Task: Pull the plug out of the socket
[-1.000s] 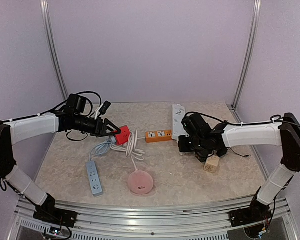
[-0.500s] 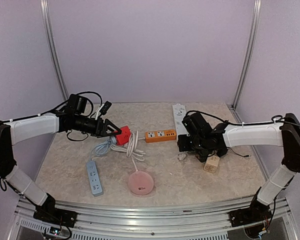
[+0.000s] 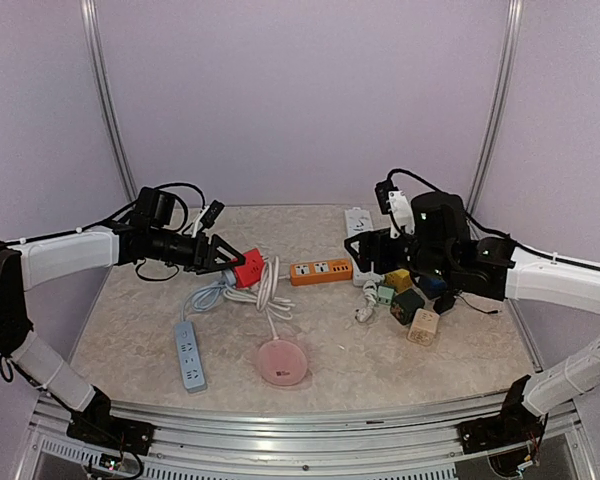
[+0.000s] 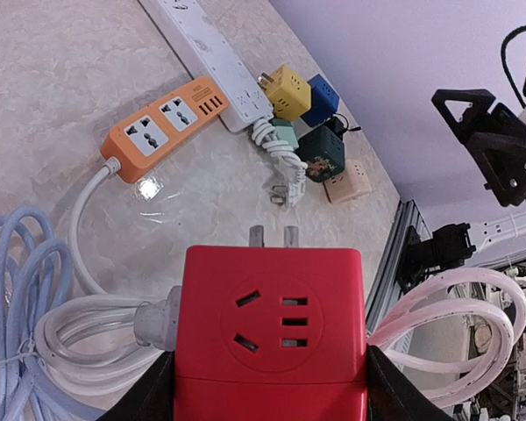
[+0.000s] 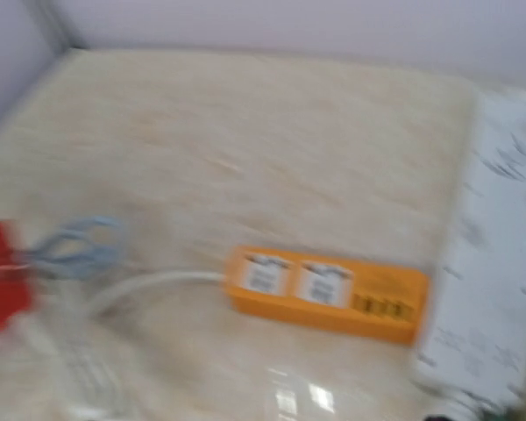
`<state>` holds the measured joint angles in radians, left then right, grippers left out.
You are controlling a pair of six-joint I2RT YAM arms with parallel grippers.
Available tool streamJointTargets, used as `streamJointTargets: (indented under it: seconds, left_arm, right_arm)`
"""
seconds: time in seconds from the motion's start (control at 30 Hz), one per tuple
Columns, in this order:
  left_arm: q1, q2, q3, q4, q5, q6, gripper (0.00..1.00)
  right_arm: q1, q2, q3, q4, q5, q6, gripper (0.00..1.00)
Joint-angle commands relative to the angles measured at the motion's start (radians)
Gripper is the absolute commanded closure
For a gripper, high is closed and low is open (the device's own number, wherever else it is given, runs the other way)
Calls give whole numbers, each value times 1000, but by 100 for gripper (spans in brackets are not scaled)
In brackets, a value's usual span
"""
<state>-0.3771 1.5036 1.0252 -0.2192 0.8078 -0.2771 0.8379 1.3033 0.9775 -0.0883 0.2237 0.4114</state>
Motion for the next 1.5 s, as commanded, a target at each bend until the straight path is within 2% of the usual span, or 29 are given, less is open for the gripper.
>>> streamJointTargets:
  seconds: [0.0, 0.4, 0.53, 0.6, 0.67, 0.73, 0.8, 0.93, 1.1, 1.33, 1.4, 1.47]
  left_arm:
    - [-5, -13, 65, 142, 57, -89, 81]
    - [-10, 30, 55, 199, 24, -155, 81]
    - [-10, 27, 38, 234, 54, -158, 81]
    - [-7, 20, 34, 246, 64, -152, 81]
    - [-2, 10, 30, 249, 72, -148, 81]
    - [11, 0, 22, 255, 77, -149, 80]
    - [21, -14, 11, 268, 86, -154, 81]
    - [29, -33, 0, 310, 148, -159, 81]
    - [29, -41, -6, 378, 274, -161, 81]
    - [28, -37, 2, 377, 335, -156, 80]
    - [37, -27, 11, 352, 309, -165, 81]
    - [55, -5, 18, 321, 285, -183, 81]
  right_arm:
    - [96, -15, 62, 69, -58, -115, 22]
    - [273, 241, 266, 109, -71, -99, 20]
    - [299, 356, 362, 17, 34, -84, 21]
    - [300, 399, 402, -38, 89, -64, 24]
    - [299, 425, 423, -89, 148, -30, 35]
    - [297, 424, 412, -103, 184, -5, 49]
    - [285, 406, 376, -90, 184, 29, 58]
    - [220, 363, 275, -30, 85, 112, 68]
    - [141, 354, 179, 57, -54, 191, 71]
    - [81, 345, 109, 155, -141, 206, 73]
    - [78, 331, 106, 160, -148, 178, 71]
    - [78, 300, 94, 174, -160, 134, 63]
